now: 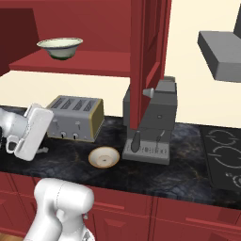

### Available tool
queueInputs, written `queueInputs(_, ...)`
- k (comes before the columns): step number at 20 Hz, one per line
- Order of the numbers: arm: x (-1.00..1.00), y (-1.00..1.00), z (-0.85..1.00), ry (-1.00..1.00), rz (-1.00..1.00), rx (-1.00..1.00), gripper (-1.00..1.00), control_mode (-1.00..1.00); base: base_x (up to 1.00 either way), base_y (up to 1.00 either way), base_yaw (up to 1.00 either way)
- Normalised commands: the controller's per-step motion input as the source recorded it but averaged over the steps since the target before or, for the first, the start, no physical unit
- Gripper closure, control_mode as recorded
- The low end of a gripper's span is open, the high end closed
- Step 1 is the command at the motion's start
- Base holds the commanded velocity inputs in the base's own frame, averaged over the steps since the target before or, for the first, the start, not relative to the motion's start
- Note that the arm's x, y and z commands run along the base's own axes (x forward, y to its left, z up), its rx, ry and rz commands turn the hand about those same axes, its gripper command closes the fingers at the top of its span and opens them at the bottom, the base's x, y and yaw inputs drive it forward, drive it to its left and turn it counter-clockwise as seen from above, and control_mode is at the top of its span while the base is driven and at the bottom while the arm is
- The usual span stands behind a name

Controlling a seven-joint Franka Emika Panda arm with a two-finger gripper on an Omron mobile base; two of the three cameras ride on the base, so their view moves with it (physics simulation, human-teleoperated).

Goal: Pick up the bowls on the counter and stack them on top of one another in the open cabinet. Place the smaller bowl on top of the larger bowl.

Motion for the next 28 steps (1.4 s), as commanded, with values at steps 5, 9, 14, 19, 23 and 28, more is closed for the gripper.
queueInputs(5, 0.17, 0.00, -0.32, -0.03, -0.05, 0.05, -1.00, -1.00, 0.00, 0.00, 0.00)
queueInputs(9, 0.22, -0.03, -0.36, -0.01, -0.05, 0.02, -1.00, -1.00, 0.00, 0.00, 0.00)
queueInputs(14, 0.20, -0.04, -0.34, 0.01, -0.07, 0.02, -1.00, -1.00, 0.00, 0.00, 0.00)
queueInputs(19, 0.19, -0.01, -0.32, 0.00, -0.10, 0.01, -1.00, -1.00, 0.00, 0.00, 0.00)
queueInputs(23, 0.15, -0.03, -0.30, 0.00, -0.08, 0.02, -1.00, -1.00, 0.00, 0.00, 0.00)
queueInputs(28, 0.21, 0.00, -0.26, 0.00, -0.11, 0.00, -1.00, -1.00, 0.00, 0.00, 0.00)
